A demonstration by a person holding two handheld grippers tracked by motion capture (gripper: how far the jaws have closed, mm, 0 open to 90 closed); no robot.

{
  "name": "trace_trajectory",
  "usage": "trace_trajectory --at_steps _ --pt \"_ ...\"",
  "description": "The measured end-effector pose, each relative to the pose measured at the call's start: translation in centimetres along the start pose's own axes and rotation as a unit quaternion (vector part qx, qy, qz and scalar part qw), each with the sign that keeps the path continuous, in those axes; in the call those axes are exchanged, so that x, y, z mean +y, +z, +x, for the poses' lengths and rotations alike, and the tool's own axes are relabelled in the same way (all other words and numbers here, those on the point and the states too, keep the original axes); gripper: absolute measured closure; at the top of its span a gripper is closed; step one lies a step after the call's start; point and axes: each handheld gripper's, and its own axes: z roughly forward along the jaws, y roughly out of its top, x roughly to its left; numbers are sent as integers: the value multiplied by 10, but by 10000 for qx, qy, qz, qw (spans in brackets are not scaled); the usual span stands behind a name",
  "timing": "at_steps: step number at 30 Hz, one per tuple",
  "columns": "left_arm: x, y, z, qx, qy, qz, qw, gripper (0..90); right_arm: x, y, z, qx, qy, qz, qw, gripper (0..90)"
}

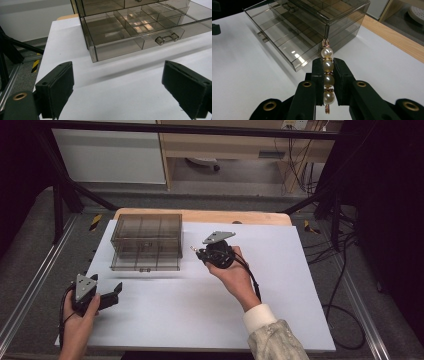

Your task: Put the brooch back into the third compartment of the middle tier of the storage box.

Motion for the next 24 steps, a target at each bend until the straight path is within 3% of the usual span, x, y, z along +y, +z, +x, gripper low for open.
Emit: trace_trajectory --at_steps 24 --pt "0 0 0 2 10 12 10000 105 22 16 4 50 5 -150 9999 797"
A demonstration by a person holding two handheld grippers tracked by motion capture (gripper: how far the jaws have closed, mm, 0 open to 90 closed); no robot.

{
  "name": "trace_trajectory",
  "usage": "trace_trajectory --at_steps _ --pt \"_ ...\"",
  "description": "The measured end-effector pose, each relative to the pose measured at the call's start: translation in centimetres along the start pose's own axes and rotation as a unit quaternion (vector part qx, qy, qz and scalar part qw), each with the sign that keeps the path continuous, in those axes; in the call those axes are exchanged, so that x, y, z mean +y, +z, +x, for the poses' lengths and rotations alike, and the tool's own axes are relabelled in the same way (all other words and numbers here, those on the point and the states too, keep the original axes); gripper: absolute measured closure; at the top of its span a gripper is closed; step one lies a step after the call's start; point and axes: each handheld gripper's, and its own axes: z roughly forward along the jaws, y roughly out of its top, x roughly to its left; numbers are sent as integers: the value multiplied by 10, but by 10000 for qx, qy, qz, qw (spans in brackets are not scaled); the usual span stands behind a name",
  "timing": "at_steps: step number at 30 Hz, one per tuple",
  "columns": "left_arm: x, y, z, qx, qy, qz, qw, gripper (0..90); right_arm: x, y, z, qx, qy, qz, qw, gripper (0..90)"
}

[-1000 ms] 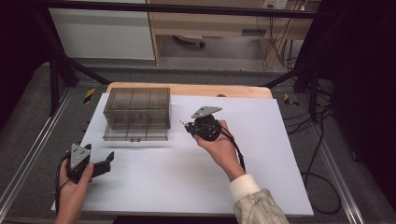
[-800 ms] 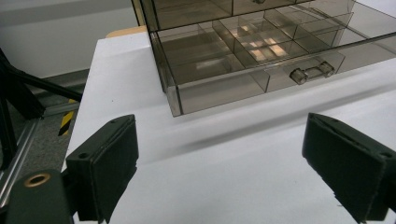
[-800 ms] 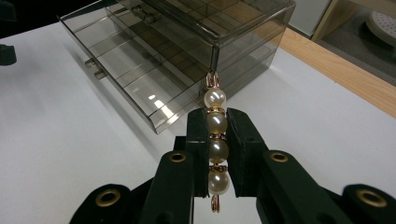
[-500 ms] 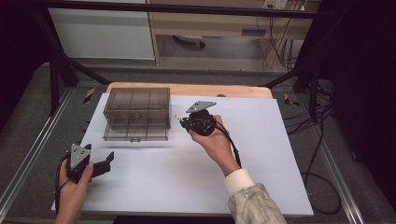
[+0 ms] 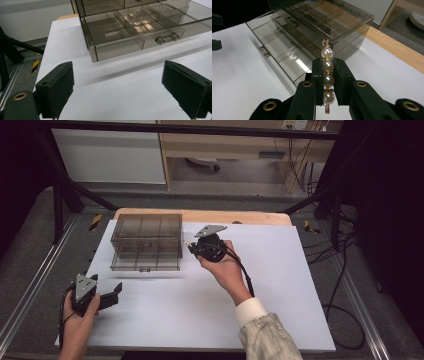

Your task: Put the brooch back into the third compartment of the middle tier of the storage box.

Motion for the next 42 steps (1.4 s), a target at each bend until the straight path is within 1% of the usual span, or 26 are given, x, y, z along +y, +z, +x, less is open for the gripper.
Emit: trace_trajectory --at_steps 8,13,19,24,33,37,42 --pt "0 0 0 1 5 -1 10000 106 4 9 3 52 -12 -40 10000 797" --pt "0 0 1 14 0 -8 10000 106 8 13 4 85 7 -113 9999 797" --pt "0 0 1 9 4 -8 10000 106 14 18 6 96 5 -132 9999 797" --pt "0 -1 1 3 -2 -10 10000 106 16 21 7 112 5 -142 9998 797" --pt "0 0 0 -2 -1 -12 10000 106 17 26 8 118 30 -169 9998 797" --pt "0 0 0 -10 2 -10 10000 106 19 27 9 90 4 -171 9998 797" --pt "0 0 0 -19 12 -4 10000 106 20 28 10 117 -14 -184 9998 797"
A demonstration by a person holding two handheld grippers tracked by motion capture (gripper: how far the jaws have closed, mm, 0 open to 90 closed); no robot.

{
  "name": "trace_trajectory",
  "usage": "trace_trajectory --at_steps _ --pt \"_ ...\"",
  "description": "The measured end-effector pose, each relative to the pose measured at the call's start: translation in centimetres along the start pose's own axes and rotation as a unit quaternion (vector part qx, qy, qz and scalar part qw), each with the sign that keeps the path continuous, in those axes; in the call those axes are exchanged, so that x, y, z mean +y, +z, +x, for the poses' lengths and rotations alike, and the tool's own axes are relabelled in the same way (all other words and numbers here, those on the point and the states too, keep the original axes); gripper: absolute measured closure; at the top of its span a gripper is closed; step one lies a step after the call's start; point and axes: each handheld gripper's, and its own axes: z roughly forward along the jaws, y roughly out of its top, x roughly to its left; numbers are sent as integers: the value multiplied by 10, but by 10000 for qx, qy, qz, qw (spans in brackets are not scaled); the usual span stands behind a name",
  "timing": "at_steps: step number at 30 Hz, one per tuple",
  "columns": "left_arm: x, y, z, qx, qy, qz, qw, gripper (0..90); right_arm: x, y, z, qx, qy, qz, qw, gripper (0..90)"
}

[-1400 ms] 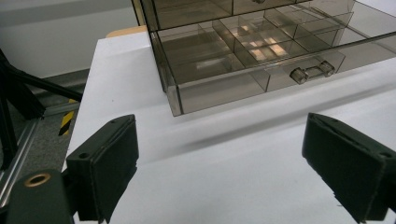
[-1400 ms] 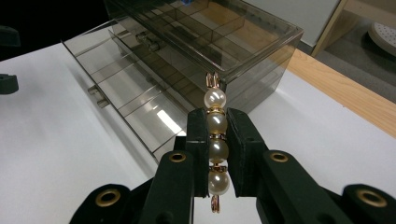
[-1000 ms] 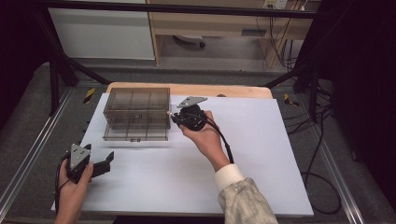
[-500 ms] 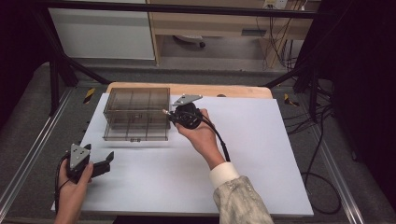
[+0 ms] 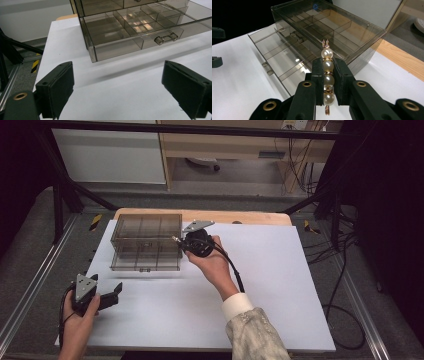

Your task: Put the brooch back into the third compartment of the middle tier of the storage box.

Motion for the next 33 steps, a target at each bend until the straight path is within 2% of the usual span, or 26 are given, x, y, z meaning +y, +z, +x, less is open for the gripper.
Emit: trace_trajectory --at_steps 33 --pt "0 0 0 -10 2 7 10000 106 9 5 4 37 -50 -53 10000 797"
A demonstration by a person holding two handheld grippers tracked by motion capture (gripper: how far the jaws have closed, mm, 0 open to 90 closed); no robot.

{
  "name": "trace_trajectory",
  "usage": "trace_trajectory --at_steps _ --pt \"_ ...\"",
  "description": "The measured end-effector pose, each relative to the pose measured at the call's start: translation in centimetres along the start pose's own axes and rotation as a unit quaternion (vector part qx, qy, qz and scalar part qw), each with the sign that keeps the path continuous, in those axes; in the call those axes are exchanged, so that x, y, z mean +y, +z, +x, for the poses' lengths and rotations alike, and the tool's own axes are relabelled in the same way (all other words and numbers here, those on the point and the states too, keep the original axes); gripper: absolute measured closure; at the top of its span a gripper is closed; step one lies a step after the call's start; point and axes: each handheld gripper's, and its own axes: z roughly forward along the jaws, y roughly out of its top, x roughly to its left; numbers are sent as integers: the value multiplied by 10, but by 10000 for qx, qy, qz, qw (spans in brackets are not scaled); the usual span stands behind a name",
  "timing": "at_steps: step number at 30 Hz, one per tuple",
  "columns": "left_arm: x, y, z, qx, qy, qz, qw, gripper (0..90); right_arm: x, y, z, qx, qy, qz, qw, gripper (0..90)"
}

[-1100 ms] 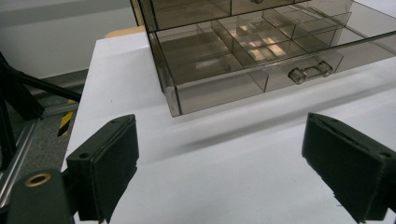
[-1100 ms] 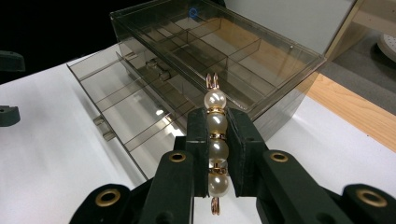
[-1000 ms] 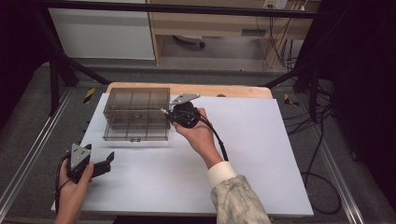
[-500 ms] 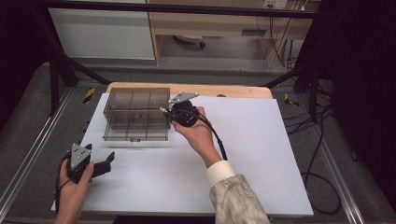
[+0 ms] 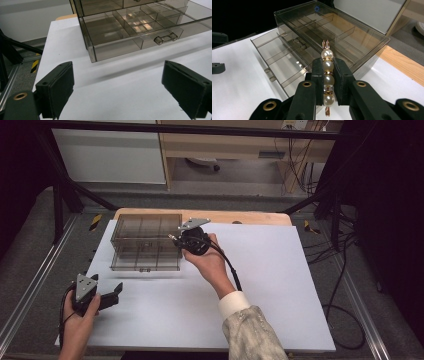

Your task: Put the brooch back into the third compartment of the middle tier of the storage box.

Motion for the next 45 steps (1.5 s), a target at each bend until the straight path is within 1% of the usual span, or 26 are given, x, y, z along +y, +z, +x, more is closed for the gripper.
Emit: trace_trajectory --at_steps 16,25,32,45 --pt "0 0 1 6 -19 -4 10000 106 0 6 -2 -12 49 -5 10000 797" --pt "0 0 1 4 -21 -4 10000 106 0 7 -1 -4 65 -25 10000 797" --pt "0 0 1 -2 -22 -12 10000 106 0 9 1 15 127 -53 9999 797" --pt "0 0 1 -8 -22 -3 10000 106 -1 16 4 49 160 -105 9998 797"
